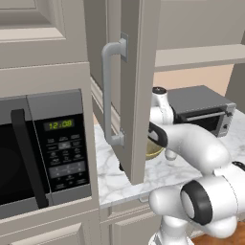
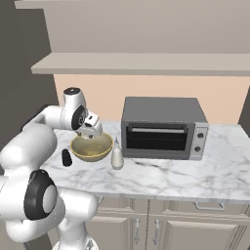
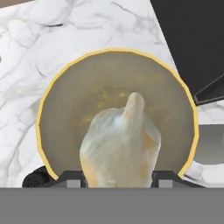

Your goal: Retrieve the bottle and the shaker from the cabinet and place them next to the mixing bowl on the counter. Then add garlic from the fridge to the mixing bowl.

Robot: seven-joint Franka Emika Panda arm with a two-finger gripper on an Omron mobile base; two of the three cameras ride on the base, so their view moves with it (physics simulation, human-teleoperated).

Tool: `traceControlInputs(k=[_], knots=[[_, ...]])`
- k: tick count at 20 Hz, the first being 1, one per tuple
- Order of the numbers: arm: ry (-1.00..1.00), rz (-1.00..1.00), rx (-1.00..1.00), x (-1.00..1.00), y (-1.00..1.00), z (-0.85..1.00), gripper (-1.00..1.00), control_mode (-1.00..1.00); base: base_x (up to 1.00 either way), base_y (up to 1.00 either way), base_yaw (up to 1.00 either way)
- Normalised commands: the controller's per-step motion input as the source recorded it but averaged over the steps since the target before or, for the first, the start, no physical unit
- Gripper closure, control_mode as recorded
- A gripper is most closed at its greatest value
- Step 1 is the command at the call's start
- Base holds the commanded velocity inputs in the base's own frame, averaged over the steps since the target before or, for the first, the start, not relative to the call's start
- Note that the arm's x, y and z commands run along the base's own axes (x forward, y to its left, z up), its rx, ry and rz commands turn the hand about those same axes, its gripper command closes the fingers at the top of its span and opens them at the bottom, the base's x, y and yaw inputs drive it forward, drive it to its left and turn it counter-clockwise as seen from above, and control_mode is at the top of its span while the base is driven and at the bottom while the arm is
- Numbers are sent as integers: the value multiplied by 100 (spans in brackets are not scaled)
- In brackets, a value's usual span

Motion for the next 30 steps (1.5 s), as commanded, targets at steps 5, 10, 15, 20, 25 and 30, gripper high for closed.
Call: traceControlInputs(k=[5,10,15,20,25,30], knots=[[0,0,0,9,0,-29,100,-100,0,0,0],[0,0,0,6,0,-20,100,-100,0,0,0],[0,0,0,16,0,-18,100,-100,0,0,0],[0,0,0,37,0,-4,100,-100,0,0,0],[0,0,0,17,0,-2,100,-100,0,0,0],[0,0,0,13,0,-3,100,-100,0,0,0]])
